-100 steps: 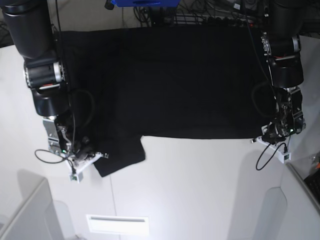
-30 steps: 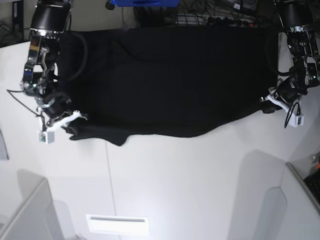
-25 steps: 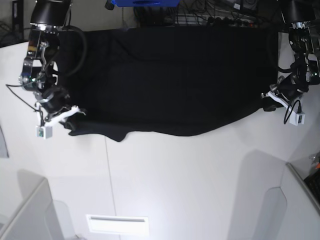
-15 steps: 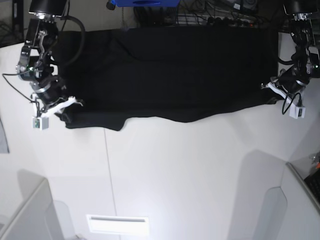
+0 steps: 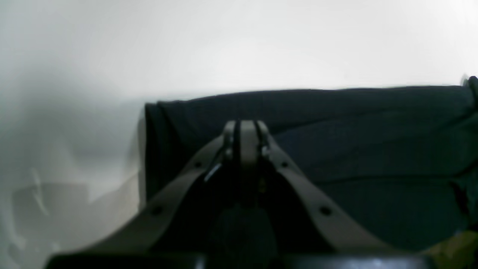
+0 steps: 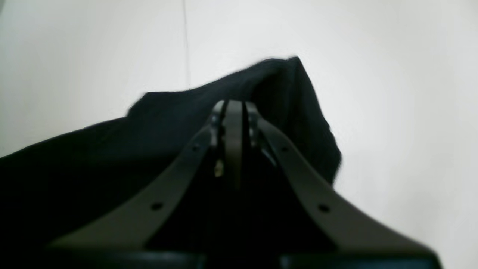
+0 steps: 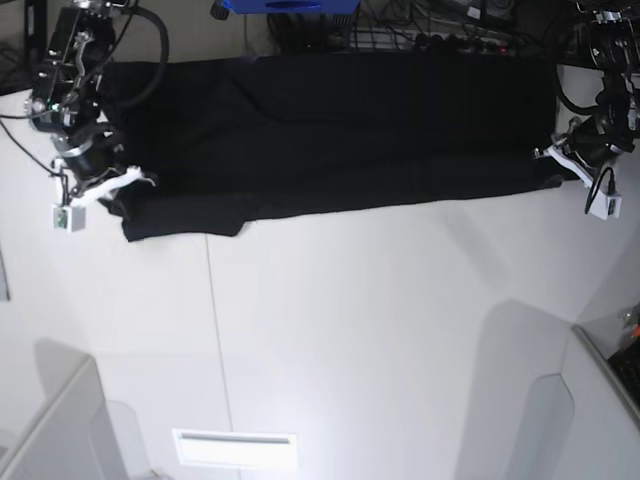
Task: Fold the T-shirt properly
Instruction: 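Lift the hem and fold it over toward the collar with both grippers, then lay the folded hem down at the collar edge with both grippers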
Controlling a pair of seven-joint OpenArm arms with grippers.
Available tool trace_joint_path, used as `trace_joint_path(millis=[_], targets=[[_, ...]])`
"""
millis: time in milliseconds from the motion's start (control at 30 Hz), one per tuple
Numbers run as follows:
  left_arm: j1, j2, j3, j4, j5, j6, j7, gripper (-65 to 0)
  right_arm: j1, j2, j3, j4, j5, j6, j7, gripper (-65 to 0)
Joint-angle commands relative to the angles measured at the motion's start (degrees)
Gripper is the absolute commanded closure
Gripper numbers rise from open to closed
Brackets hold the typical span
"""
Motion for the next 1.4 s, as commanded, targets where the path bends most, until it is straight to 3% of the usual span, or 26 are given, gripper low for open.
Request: trace_joint_path(millis=[0, 333, 567, 900, 1100, 1367], targets=[[-0.15, -1.34, -0.66, 1.22, -0.77, -0.14, -0.03, 0.0, -0.37, 0.81, 0.86, 1.61, 0.21, 0.32, 1.55, 0.0], [-0.15, -1.69, -0.66, 5.17, -0.77, -0.14, 3.40, 0.0, -5.29, 0.11, 2.09, 5.21, 0.39, 0.32, 1.64, 0.0], [0.82, -4.41, -0.66, 5.09, -0.68, -0.14, 3.05, 0.0, -8.46, -0.95, 8.07, 5.56, 9.71, 0.41, 1.11, 0.0], [3.36, -4.41, -4.71, 5.70, -0.68, -0.14, 3.31, 0.0, -12.42, -1.30, 8.16, 6.09, 10.32, 0.41, 1.38, 0.0], [5.47, -4.15, -4.62, 6.41, -0.68, -0.14, 3.13, 0.0, -14.09, -0.95, 8.25, 6.79, 17.18, 0.41, 1.55, 0.0], [7.50, -4.50, -4.62, 6.41, -0.68, -0.14, 3.31, 0.0, -16.20, -0.86, 12.82, 6.79, 20.61, 0.41, 1.38, 0.0]])
